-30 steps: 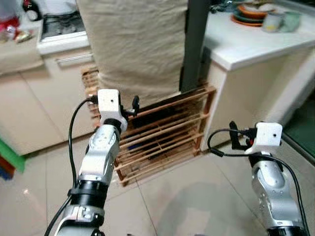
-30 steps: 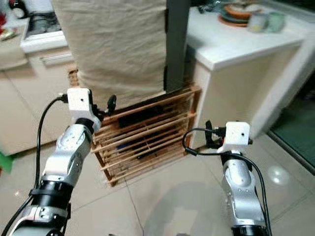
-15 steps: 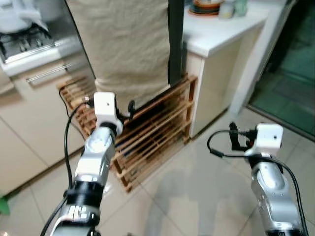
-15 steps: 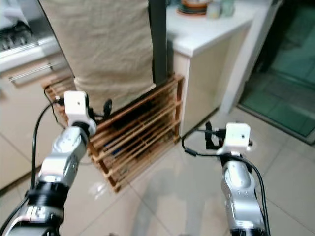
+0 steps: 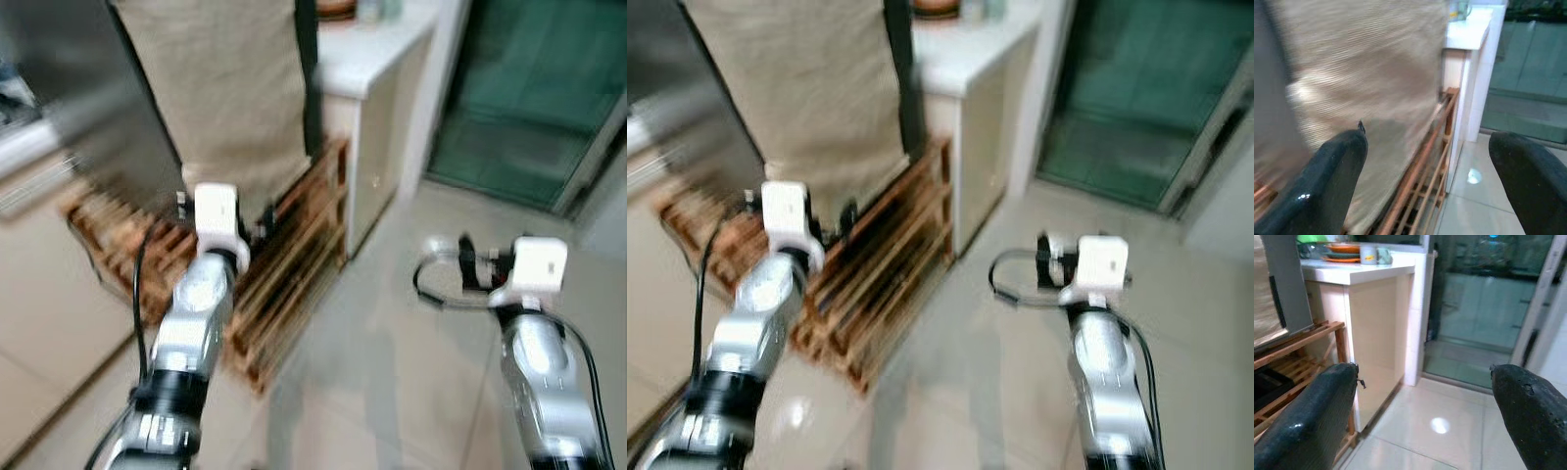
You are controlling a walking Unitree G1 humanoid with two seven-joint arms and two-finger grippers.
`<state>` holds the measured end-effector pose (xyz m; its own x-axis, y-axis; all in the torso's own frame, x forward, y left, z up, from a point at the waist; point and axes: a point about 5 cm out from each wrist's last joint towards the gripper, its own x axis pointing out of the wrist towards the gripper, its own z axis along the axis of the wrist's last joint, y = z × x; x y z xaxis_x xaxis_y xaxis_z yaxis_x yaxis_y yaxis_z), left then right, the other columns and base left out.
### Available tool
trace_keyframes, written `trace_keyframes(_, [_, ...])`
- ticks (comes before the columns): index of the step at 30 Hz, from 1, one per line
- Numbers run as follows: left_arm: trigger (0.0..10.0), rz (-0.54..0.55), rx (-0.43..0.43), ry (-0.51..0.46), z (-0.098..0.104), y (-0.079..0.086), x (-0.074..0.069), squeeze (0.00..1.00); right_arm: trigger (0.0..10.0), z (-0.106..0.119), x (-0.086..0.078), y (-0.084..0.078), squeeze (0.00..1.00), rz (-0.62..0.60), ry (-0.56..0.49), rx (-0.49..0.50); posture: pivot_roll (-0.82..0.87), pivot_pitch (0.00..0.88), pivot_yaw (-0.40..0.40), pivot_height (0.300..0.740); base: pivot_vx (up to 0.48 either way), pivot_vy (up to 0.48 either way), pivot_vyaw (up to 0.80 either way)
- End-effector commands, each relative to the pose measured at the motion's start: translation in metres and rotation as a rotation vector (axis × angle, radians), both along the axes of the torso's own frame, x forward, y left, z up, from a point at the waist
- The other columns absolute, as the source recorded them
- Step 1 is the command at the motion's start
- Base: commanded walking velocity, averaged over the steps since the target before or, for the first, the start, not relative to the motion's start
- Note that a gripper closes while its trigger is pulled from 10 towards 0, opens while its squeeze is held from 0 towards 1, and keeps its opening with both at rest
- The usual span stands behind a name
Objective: Restocking fridge
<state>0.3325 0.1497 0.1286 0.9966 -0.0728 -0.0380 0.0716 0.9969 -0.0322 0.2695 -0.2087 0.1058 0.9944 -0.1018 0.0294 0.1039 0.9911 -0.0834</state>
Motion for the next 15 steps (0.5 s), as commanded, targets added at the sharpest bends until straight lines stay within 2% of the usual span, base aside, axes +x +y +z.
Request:
trace_keyframes(1, [10.0,0.024,-0.018,-0.017,0.007,0.006,0.001,0.0,10.0,0.005,0.002,0.006,0.0,0.027,-0.016,-0.006,-0.08,0.0,0.065,0.74,0.0,0.48,-0.71])
trace_keyframes(15, [10.0,-0.008,-0.025,-0.079,0.02,-0.002,0.001,0.0,10.0,0.007,0.007,0.007,0.0,0.033,-0.031,-0.015,-0.07,0.0,0.061,0.74,0.0,0.48,-0.66])
